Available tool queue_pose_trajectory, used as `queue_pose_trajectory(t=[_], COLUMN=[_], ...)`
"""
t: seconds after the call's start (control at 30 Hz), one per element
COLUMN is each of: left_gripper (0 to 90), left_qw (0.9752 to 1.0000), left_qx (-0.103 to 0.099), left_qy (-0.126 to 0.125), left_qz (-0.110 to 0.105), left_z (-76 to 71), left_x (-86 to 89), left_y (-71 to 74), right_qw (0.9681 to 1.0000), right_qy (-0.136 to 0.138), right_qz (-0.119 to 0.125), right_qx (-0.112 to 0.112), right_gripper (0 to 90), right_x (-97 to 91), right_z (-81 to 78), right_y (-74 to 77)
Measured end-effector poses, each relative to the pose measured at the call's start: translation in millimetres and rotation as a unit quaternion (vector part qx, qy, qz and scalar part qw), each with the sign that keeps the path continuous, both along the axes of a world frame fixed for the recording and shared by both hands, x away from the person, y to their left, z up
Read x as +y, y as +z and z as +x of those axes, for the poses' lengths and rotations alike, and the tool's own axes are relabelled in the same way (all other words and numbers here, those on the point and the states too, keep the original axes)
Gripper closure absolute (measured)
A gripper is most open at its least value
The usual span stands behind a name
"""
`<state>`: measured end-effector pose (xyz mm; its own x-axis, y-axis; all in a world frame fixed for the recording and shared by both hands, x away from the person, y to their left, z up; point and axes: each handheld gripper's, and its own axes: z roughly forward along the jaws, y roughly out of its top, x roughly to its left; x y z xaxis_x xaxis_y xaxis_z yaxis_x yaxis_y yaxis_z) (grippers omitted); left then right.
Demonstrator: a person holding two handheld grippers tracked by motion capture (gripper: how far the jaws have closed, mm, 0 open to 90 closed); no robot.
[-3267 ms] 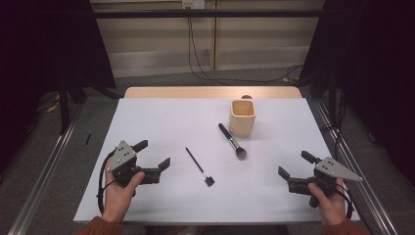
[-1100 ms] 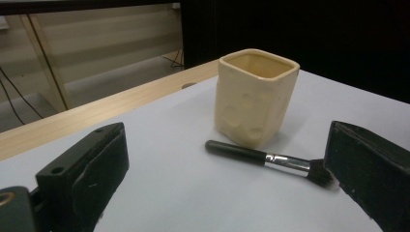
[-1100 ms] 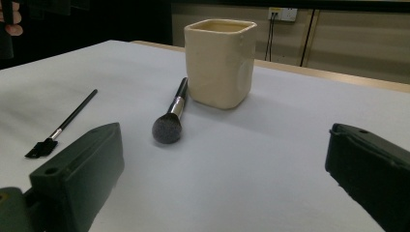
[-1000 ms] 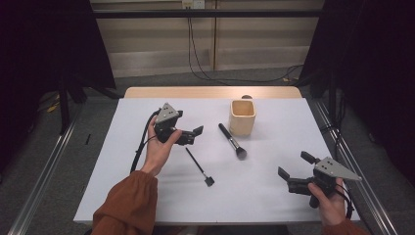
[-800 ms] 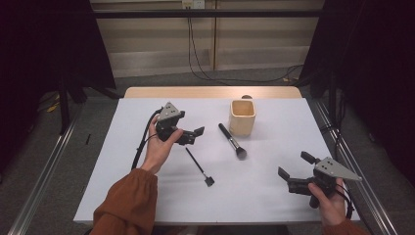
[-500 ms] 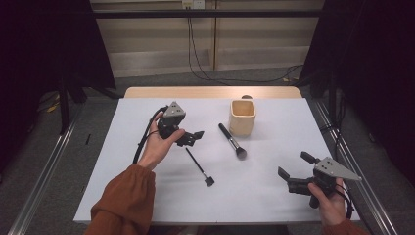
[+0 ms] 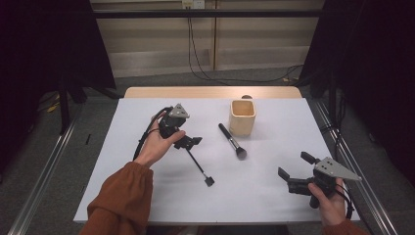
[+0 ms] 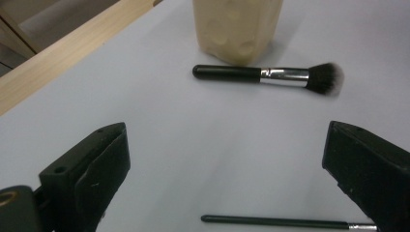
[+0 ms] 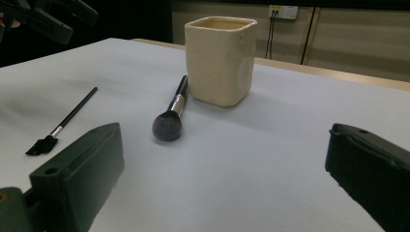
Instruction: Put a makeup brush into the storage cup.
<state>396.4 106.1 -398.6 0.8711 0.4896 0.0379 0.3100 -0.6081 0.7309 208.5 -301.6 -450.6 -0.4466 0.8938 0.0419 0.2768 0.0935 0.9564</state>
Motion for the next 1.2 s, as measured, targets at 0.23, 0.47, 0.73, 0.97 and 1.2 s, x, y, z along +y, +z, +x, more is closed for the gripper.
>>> queue_pose_trajectory(t=[0.23, 0.47, 0.73, 0.97, 1.2], left_gripper=[3.4, 3.6, 4.4, 5.8, 5.8], left_qw=[0.9988, 0.9955, 0.9902, 0.9822, 0.976], left_qx=[0.024, 0.047, 0.061, 0.075, 0.076], left_qy=[-0.005, -0.029, -0.061, -0.097, -0.123], left_qz=[0.043, 0.077, 0.11, 0.142, 0.163], left_z=[2.7, 5.0, 6.9, 7.7, 9.4], left_x=[0.6, -0.4, -3.7, -5.9, -12.6], left_y=[-3.2, -8.6, -13.6, -20.0, -26.4], right_qw=[1.0, 1.0, 1.0, 1.0, 1.0], right_qy=[-0.001, 0.001, 0.001, 0.006, 0.006], right_qz=[0.003, 0.0, 0.004, -0.001, 0.0], right_qx=[0.0, 0.001, 0.0, 0.001, 0.003], right_gripper=[0.1, 0.0, 0.0, 0.0, 0.0], right_x=[0.0, 0.0, -0.2, -0.1, 0.4], right_z=[-0.2, 0.0, -0.1, 0.2, 0.3], right_y=[0.2, 0.1, 0.1, -0.2, -0.6])
